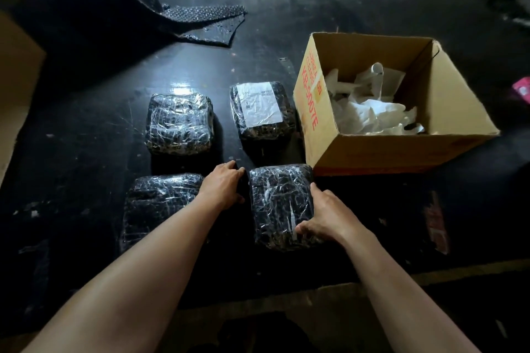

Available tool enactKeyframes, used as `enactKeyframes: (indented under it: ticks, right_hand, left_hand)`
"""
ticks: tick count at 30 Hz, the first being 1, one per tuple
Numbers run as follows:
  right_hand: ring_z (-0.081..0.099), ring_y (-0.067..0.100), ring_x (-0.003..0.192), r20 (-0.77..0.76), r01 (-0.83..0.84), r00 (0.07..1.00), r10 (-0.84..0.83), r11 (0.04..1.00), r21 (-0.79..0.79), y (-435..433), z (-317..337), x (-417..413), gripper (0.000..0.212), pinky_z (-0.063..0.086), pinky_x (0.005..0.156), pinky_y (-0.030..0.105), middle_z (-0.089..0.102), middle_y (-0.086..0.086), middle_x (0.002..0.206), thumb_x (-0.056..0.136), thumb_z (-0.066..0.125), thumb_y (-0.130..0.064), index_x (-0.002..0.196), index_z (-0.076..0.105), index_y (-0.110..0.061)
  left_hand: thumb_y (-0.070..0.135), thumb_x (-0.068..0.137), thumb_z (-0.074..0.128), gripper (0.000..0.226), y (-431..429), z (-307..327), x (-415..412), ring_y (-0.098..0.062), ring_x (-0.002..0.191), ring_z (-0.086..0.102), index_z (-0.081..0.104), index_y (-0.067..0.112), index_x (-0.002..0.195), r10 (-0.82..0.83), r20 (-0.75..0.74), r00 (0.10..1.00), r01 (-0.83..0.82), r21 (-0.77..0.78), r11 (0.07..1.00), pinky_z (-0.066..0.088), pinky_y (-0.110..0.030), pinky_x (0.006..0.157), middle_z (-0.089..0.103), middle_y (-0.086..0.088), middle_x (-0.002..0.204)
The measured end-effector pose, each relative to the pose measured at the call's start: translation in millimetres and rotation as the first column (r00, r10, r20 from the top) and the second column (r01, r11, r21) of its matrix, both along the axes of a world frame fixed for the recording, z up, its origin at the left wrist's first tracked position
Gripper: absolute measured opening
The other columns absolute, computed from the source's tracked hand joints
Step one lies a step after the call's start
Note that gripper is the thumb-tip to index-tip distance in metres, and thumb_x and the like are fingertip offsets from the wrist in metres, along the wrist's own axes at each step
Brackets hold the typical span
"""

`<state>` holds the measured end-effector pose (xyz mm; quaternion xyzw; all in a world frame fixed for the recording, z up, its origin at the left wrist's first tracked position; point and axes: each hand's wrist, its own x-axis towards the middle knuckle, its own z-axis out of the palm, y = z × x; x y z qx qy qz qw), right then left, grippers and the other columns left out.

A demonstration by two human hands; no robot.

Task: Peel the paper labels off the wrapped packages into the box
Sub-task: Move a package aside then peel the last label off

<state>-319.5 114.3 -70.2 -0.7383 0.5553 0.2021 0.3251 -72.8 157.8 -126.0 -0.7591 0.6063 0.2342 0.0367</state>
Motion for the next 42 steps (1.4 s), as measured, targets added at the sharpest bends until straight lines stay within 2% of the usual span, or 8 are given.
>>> enactKeyframes:
  ticks: [7, 12, 21, 27, 30, 34, 36, 42]
  right_hand:
    - [0.054, 0.03, 0.122, -0.01, -0.074, 0.997, 0.074, 0.989, -0.127, -29, 14, 32, 0.054, 0.049, 0.099, 0.045, 0.054, 0.008, 0.132, 0.086, 0.075, -0.04, 0.129, 0.05, -0.019]
    - [0.049, 0.031, 0.133, 0.165, -0.081, 0.981, 0.106, 0.985, -0.154, -63, 28, 70, 0.074, 0.043, 0.107, 0.044, 0.046, 0.011, 0.149, 0.09, 0.07, -0.038, 0.151, 0.034, -0.018]
    - [0.058, 0.037, 0.117, 0.206, -0.073, 0.966, 0.156, 0.929, -0.363, -148, 24, 143, 0.051, 0.051, 0.097, 0.045, 0.057, 0.016, 0.131, 0.089, 0.068, -0.024, 0.134, 0.051, -0.009]
    - [0.053, 0.038, 0.12, 0.148, -0.132, 0.969, 0.199, 0.919, -0.372, -194, 6, 172, 0.044, 0.046, 0.095, 0.042, 0.051, 0.015, 0.132, 0.09, 0.061, -0.02, 0.131, 0.051, -0.009]
    - [0.044, 0.036, 0.128, 0.109, -0.167, 0.969, 0.22, 0.915, -0.368, -210, -6, 183, 0.044, 0.043, 0.098, 0.042, 0.044, 0.012, 0.139, 0.09, 0.058, -0.021, 0.132, 0.048, -0.011]
    - [0.02, 0.04, 0.143, 0.058, -0.236, 0.965, 0.256, 0.942, -0.239, -229, -7, 198, 0.085, 0.038, 0.109, 0.048, 0.015, 0.009, 0.163, 0.084, 0.061, -0.015, 0.156, 0.016, -0.022]
    - [0.024, 0.042, 0.138, 0.022, -0.277, 0.957, 0.288, 0.937, -0.213, -238, -5, 204, 0.089, 0.04, 0.107, 0.05, 0.028, 0.009, 0.156, 0.081, 0.06, -0.016, 0.157, 0.014, -0.021]
    - [0.03, 0.038, 0.124, 0.042, -0.256, 0.962, 0.27, 0.944, -0.209, -256, -5, 211, 0.022, 0.042, 0.099, 0.054, 0.038, 0.007, 0.132, 0.086, 0.048, -0.017, 0.108, 0.052, -0.02]
  left_hand:
    - [0.024, 0.078, 0.072, 0.053, -7, 5, 7, -0.028, 0.126, 0.057, 0.064, 0.021, 0.13, 0.029, -0.061, 0.998, -0.032, -0.044, 0.999, 0.052, -0.041, 0.101, 0.057, -0.005, 0.139]
    - [0.015, 0.086, 0.063, 0.038, -34, 13, 10, -0.031, 0.119, 0.061, 0.067, 0.02, 0.123, 0.162, -0.115, 0.98, -0.173, -0.09, 0.981, 0.051, -0.04, 0.096, 0.067, -0.008, 0.122]
    - [0.01, 0.091, 0.052, 0.014, -101, 38, 31, -0.029, 0.085, 0.061, 0.063, 0.012, 0.099, 0.504, -0.292, 0.813, -0.568, -0.213, 0.795, 0.047, -0.038, 0.071, 0.067, -0.008, 0.097]
    - [0.021, 0.097, 0.056, 0.045, -140, 29, 51, -0.033, 0.117, 0.062, 0.047, 0.015, 0.141, 0.501, -0.411, 0.761, -0.601, -0.157, 0.784, 0.05, -0.045, 0.101, 0.065, -0.014, 0.129]
    - [0.026, 0.098, 0.056, 0.054, -156, 22, 61, -0.033, 0.123, 0.06, 0.041, 0.022, 0.149, 0.49, -0.479, 0.729, -0.607, -0.119, 0.786, 0.047, -0.043, 0.105, 0.064, -0.014, 0.133]
    - [0.02, 0.097, 0.052, 0.05, -174, 22, 71, -0.032, 0.122, 0.06, 0.046, 0.029, 0.146, 0.483, -0.515, 0.708, -0.609, -0.098, 0.787, 0.045, -0.033, 0.098, 0.066, -0.01, 0.132]
    - [0.018, 0.098, 0.052, 0.053, -181, 22, 75, -0.032, 0.127, 0.057, 0.042, 0.024, 0.15, 0.496, -0.516, 0.699, -0.607, -0.061, 0.792, 0.042, -0.031, 0.099, 0.062, -0.01, 0.138]
    - [0.011, 0.09, 0.06, 0.071, -194, 15, 90, -0.023, 0.125, 0.061, 0.036, 0.026, 0.155, 0.538, -0.564, 0.627, -0.626, 0.046, 0.778, 0.045, -0.034, 0.109, 0.064, -0.007, 0.139]
